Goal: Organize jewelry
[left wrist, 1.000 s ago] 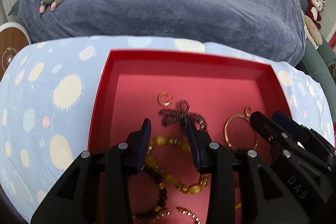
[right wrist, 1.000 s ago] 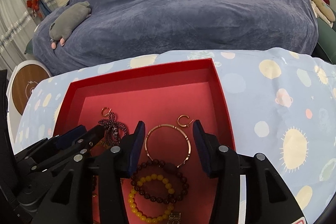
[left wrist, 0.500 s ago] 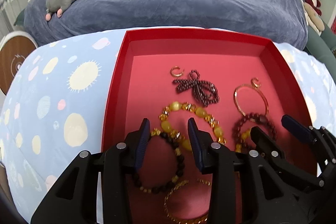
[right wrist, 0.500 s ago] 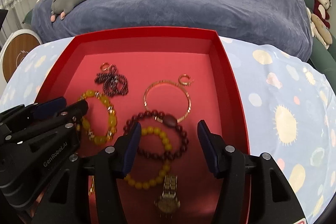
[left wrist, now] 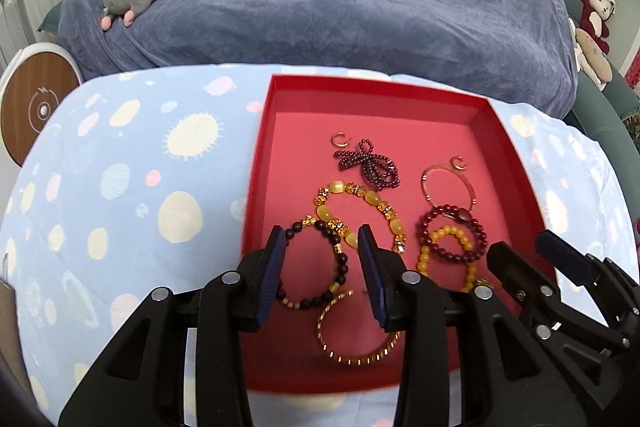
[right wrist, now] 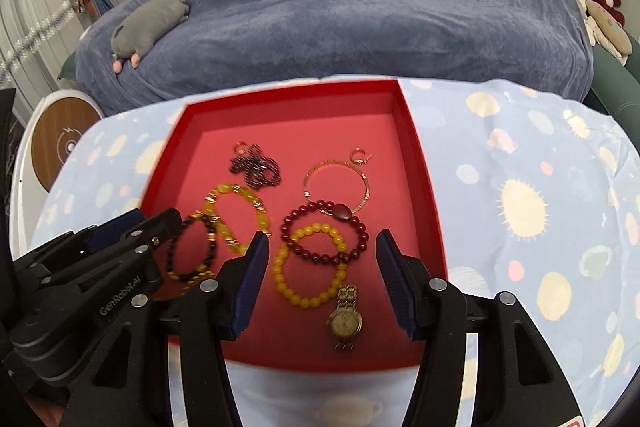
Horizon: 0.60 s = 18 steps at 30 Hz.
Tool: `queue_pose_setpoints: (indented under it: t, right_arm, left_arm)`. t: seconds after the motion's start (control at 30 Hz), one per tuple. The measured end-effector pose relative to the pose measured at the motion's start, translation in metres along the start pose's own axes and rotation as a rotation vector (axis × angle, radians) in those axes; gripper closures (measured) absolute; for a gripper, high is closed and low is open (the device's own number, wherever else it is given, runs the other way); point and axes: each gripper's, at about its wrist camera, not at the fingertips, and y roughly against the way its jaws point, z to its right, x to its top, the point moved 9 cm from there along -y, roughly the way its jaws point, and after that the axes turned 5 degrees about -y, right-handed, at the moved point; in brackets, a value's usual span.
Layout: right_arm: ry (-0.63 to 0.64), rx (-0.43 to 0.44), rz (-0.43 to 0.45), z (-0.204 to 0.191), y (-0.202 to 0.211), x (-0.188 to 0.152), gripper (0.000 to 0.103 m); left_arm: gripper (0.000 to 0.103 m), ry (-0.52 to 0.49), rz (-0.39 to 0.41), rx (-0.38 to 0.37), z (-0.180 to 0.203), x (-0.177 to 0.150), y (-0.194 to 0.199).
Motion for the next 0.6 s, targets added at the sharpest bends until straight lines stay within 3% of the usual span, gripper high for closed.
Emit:
queue_pose_setpoints:
  t: [0.07,0.13,0.3,0.6]
  right_arm:
    - [-0.002,0.006,0.009,-0.004,0.013,-0.001,0.048]
    - [-0.005,0.012,0.016,-0.007,0.025,-0.004,0.048]
    - [-0.021,0.011,0.028,-0.005,0.050,-0.010,0.048]
    - [-0.042,0.003,0.027,-0.001,0.078,-0.025,0.048]
  left_arm:
    - [0.066,-0.001,0.005,-0.002,0.000,-0.001,0.011]
    - [0.057,0.000,0.005,-0.001,0.001,-0.005,0.023]
    - [0.047,0.011,0.015,0.000,0.000,-0.012,0.049]
    - [0.042,0.008,0.015,0.000,0.005,-0.028,0.073]
